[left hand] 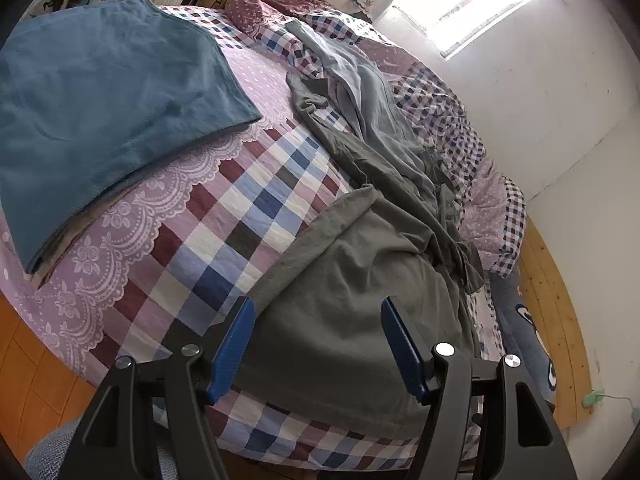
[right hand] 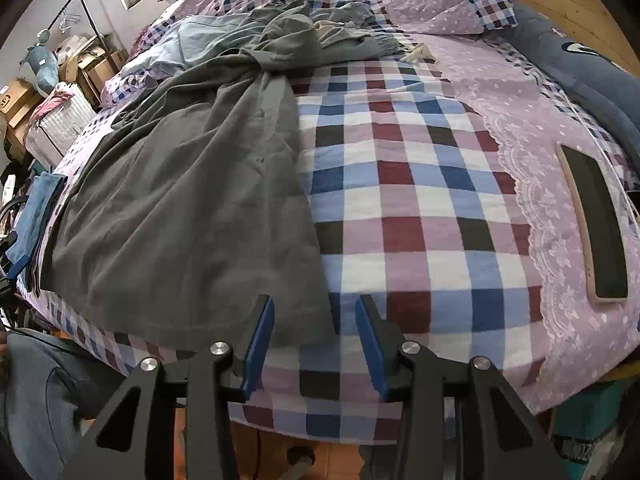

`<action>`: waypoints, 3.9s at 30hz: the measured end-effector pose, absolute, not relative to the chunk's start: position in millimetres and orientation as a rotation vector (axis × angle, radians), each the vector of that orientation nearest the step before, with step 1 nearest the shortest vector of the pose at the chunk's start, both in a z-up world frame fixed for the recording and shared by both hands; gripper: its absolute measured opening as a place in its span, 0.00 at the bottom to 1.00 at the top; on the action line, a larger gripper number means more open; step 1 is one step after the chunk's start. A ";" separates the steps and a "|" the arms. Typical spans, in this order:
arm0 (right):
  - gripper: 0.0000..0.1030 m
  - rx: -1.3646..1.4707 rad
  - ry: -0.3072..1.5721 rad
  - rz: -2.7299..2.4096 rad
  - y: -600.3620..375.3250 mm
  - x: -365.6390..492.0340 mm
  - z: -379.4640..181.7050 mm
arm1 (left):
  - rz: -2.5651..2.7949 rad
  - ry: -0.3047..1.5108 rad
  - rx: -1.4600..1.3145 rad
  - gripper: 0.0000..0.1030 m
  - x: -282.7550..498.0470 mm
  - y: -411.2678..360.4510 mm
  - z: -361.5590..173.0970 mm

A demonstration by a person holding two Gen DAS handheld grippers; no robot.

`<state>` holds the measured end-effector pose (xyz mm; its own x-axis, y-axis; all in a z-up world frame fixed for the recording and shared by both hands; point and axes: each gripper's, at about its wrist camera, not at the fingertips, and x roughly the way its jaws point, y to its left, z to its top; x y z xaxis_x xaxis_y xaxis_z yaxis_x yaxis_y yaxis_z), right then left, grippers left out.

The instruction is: Fold clothes

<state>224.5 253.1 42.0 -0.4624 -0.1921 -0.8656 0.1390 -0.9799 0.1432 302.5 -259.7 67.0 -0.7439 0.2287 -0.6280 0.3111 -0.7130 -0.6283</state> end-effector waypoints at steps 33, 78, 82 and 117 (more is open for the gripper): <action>0.27 1.506 -0.149 -2.648 273.9 242.4 57.7 | -2.716 1.271 1.066 0.73 285.8 -236.2 73.3; 0.40 1.128 -0.216 -2.418 161.4 31.2 110.5 | -3.146 0.827 0.939 0.83 37.3 -136.3 85.4; 0.41 1.178 -0.153 -2.285 124.7 -44.1 118.2 | -3.096 0.896 0.852 0.83 32.5 -167.7 86.2; 0.07 1.228 0.563 -2.273 -6.5 -213.1 92.8 | -2.902 1.172 0.906 0.83 13.5 -242.3 61.2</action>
<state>-213.1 -6.5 92.8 -0.4736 -0.2244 -0.8517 0.5960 -0.7936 -0.1222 13.5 -242.3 61.2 -0.8391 0.3029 -0.4519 0.0957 -0.7355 -0.6707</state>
